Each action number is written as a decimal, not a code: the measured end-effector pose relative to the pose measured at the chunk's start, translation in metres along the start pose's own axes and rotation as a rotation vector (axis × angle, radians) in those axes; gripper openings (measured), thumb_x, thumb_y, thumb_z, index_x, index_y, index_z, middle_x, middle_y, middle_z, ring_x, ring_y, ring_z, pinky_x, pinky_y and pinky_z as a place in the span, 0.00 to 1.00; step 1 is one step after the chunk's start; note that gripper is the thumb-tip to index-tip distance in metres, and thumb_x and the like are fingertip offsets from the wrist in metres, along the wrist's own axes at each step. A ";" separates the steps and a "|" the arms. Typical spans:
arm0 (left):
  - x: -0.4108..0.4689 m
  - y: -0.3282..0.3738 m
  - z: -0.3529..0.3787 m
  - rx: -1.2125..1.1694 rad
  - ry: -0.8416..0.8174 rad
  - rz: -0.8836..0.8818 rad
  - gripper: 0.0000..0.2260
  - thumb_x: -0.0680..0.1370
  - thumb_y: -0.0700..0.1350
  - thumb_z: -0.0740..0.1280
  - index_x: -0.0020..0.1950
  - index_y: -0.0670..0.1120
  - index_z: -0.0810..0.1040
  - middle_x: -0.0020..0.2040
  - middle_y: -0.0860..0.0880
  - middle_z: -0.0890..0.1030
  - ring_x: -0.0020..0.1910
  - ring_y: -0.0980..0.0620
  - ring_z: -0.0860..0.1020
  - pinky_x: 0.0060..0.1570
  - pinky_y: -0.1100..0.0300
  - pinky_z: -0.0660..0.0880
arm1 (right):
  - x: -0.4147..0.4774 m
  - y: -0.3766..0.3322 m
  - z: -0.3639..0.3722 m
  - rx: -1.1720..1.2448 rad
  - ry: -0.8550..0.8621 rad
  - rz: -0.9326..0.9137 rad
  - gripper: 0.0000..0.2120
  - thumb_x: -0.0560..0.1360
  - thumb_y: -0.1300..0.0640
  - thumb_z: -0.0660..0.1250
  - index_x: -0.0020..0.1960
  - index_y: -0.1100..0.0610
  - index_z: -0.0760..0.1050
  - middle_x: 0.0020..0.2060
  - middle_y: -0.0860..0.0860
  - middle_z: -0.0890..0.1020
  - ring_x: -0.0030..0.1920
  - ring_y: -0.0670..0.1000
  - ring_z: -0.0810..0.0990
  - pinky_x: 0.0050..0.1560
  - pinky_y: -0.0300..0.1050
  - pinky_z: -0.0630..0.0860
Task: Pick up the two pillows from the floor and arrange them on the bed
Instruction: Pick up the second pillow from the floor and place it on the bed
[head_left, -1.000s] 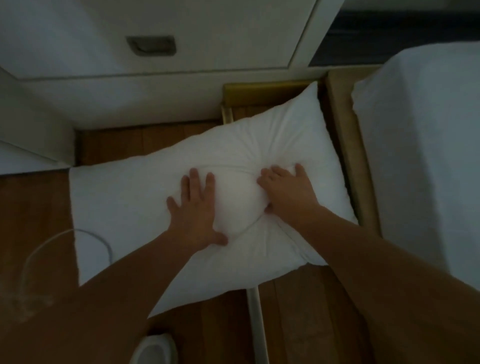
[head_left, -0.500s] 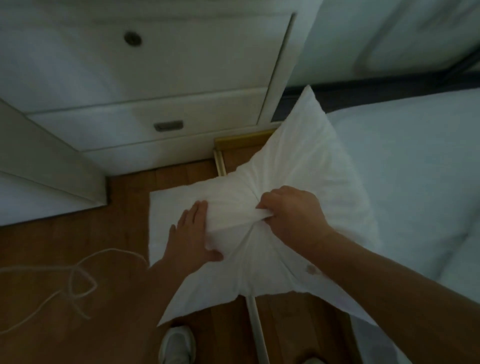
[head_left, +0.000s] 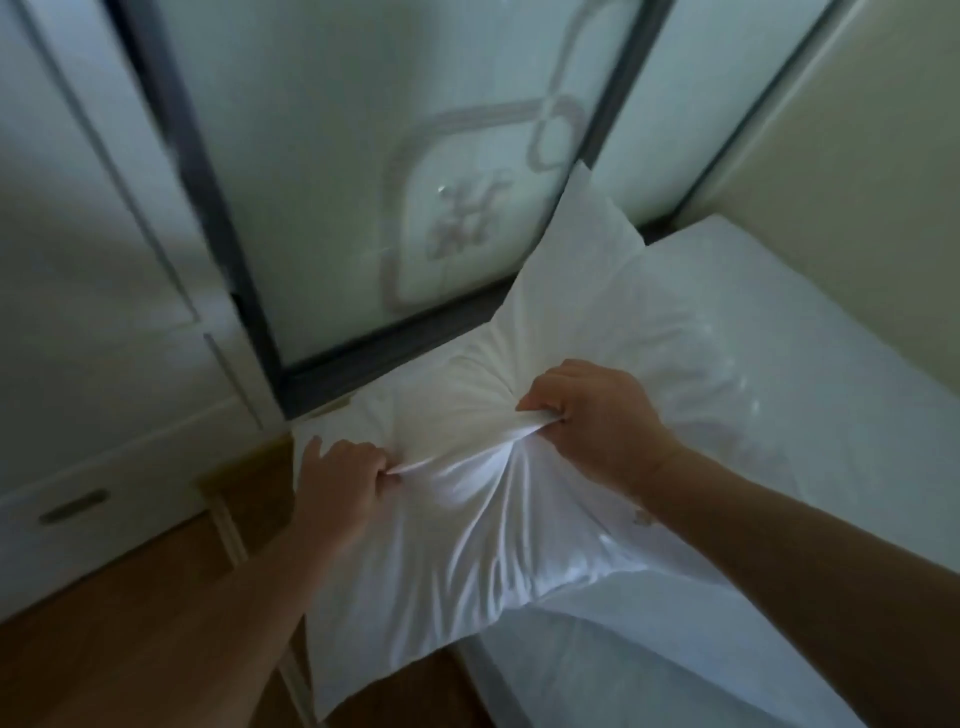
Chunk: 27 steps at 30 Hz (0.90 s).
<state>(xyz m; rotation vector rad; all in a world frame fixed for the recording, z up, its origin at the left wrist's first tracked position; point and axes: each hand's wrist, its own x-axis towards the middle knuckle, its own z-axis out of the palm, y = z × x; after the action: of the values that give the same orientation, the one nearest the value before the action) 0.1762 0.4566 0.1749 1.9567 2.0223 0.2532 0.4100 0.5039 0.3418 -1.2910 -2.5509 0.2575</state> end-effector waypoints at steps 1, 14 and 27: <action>0.013 0.020 -0.001 -0.002 -0.001 0.027 0.06 0.76 0.49 0.66 0.39 0.52 0.75 0.38 0.52 0.78 0.42 0.49 0.76 0.61 0.44 0.68 | -0.003 0.022 -0.009 -0.005 0.018 0.018 0.05 0.64 0.65 0.73 0.38 0.56 0.82 0.33 0.54 0.83 0.39 0.58 0.80 0.37 0.50 0.77; 0.142 0.238 -0.009 -0.213 0.252 0.171 0.07 0.78 0.41 0.63 0.42 0.39 0.72 0.37 0.37 0.77 0.35 0.35 0.75 0.36 0.47 0.69 | -0.035 0.286 -0.097 -0.144 0.226 0.503 0.08 0.68 0.58 0.71 0.47 0.51 0.81 0.43 0.56 0.84 0.47 0.61 0.80 0.48 0.52 0.74; 0.244 0.262 0.081 -0.249 0.316 0.223 0.08 0.80 0.45 0.57 0.45 0.43 0.72 0.40 0.41 0.77 0.38 0.38 0.76 0.35 0.48 0.72 | 0.003 0.404 -0.027 -0.124 0.314 0.678 0.04 0.72 0.57 0.68 0.45 0.52 0.81 0.42 0.57 0.84 0.44 0.60 0.81 0.47 0.49 0.76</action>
<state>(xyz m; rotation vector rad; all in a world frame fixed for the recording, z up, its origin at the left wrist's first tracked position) 0.4461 0.7050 0.1634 2.0801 1.8338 0.8719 0.7239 0.7442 0.2562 -2.0282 -1.8274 0.0157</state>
